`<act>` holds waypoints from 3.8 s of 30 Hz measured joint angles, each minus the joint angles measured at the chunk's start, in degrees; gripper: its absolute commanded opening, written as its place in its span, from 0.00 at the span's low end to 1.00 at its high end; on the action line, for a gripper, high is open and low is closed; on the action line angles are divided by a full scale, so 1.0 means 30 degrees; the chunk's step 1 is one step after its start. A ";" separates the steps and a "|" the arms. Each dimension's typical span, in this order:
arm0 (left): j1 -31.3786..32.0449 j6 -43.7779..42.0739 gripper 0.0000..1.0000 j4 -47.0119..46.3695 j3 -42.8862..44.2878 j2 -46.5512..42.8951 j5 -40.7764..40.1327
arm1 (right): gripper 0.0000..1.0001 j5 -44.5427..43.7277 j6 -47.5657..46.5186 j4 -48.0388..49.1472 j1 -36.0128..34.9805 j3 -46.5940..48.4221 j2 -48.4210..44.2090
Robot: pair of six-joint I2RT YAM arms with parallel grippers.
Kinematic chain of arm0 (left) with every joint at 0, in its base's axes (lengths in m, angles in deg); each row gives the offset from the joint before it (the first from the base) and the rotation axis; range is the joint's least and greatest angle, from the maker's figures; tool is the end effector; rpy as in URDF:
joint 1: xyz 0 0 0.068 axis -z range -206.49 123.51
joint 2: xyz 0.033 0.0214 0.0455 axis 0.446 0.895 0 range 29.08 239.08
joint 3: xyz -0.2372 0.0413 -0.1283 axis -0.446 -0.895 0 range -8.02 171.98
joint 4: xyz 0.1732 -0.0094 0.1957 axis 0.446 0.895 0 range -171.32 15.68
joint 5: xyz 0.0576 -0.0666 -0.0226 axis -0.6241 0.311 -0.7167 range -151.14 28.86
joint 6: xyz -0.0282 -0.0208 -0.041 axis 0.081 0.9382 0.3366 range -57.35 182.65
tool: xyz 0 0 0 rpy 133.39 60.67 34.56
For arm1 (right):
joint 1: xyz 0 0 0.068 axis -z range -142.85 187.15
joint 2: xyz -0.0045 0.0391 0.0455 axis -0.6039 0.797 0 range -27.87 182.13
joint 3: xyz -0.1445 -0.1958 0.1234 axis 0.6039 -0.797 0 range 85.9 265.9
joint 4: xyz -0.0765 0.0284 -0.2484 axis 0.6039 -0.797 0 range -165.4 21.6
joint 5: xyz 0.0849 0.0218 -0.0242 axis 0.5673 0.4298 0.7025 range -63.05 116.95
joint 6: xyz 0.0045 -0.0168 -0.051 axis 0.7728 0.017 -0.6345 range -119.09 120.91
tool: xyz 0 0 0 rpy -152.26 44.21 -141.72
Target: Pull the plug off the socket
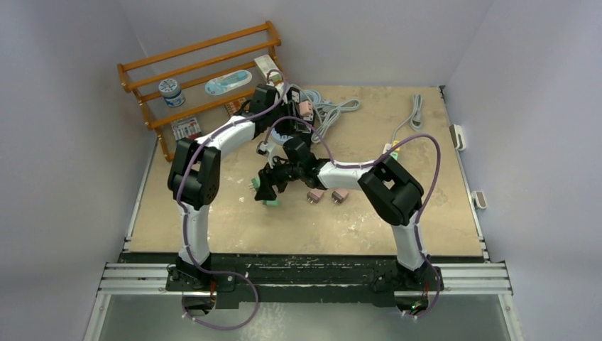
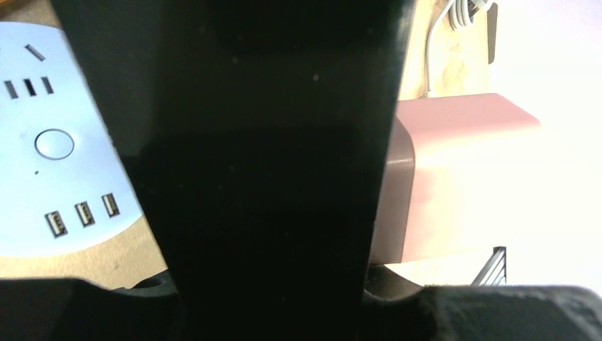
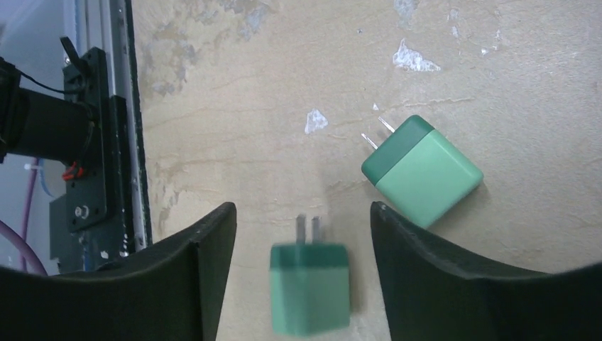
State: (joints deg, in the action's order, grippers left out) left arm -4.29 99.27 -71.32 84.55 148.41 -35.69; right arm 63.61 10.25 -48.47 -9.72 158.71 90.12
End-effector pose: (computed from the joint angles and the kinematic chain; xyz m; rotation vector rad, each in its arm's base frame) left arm 0.4387 -0.1956 0.2234 -0.0310 2.3480 -1.0333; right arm 0.2934 0.3444 0.1715 -1.0951 1.8499 1.2432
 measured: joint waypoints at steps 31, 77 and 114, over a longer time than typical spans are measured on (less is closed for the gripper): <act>0.1166 0.0430 0.00 -0.1887 -0.1843 -0.0845 -0.2062 | 0.97 -0.8910 0.3723 0.2040 0.6754 -0.3446 -1.1300; 0.1756 -0.1617 0.00 0.1625 0.1064 -0.0073 -0.3067 | 0.00 0.0619 0.7657 0.1304 1.0105 0.3453 -0.0940; 0.0612 -0.3009 0.64 0.6732 1.2320 0.8094 -0.0160 | 0.00 -0.2798 0.3417 -0.4692 1.2502 -0.3942 -0.7089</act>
State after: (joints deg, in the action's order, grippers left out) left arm -2.46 90.24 -51.12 121.51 172.69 -36.17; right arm 55.22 20.50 -62.55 27.79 146.89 68.85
